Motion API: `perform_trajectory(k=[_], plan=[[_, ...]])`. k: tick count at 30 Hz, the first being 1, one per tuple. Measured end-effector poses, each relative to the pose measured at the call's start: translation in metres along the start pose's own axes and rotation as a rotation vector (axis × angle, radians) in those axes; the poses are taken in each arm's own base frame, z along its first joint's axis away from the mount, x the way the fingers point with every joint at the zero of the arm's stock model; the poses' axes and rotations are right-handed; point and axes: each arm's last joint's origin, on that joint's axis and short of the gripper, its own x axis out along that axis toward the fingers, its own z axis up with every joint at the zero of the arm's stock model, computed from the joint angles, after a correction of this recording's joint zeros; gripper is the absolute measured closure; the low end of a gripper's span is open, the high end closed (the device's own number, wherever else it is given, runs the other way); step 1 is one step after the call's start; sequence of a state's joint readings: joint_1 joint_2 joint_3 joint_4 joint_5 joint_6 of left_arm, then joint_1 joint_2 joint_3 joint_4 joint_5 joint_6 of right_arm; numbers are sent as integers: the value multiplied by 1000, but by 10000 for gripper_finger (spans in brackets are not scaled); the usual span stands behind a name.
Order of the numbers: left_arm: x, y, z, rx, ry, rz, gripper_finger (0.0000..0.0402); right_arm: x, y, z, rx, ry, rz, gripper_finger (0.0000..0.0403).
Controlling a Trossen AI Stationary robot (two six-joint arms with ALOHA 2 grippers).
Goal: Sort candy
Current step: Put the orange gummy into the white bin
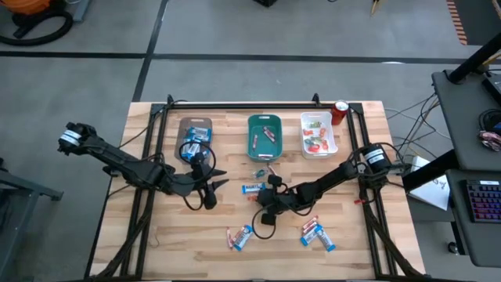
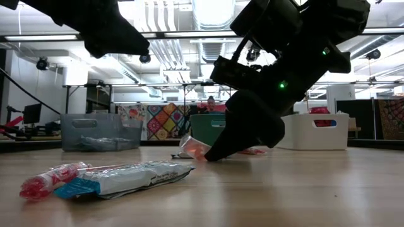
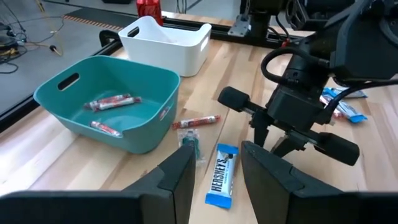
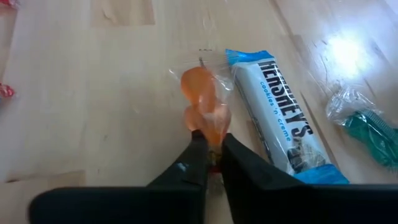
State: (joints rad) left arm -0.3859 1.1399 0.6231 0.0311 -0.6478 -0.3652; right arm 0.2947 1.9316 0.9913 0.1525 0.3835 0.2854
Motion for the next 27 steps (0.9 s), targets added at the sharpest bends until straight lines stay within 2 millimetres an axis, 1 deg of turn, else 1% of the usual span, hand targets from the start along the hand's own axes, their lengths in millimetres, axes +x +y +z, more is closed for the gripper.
perform_trajectory(k=[2,5,10,14,20,23,27], plan=[[0,0,0,-4,-2,5,288,-1,1,1,-4,-3,10,386],[0,0,0,-7,-4,8,288,-4,2,3,-7,-6,28,392],[0,0,0,-16,-6,7,288,-17,5,9,-27,-27,56,394],[0,-1,2,-30,-16,2,288,-27,7,18,-23,-74,69,394],[0,-2,4,-47,-40,-8,288,-39,10,25,-38,-112,82,394],[0,-3,4,-44,-38,-12,288,-47,8,32,-32,-132,84,394],[-2,-5,3,-43,-37,-22,288,-64,1,40,-32,-139,59,394]])
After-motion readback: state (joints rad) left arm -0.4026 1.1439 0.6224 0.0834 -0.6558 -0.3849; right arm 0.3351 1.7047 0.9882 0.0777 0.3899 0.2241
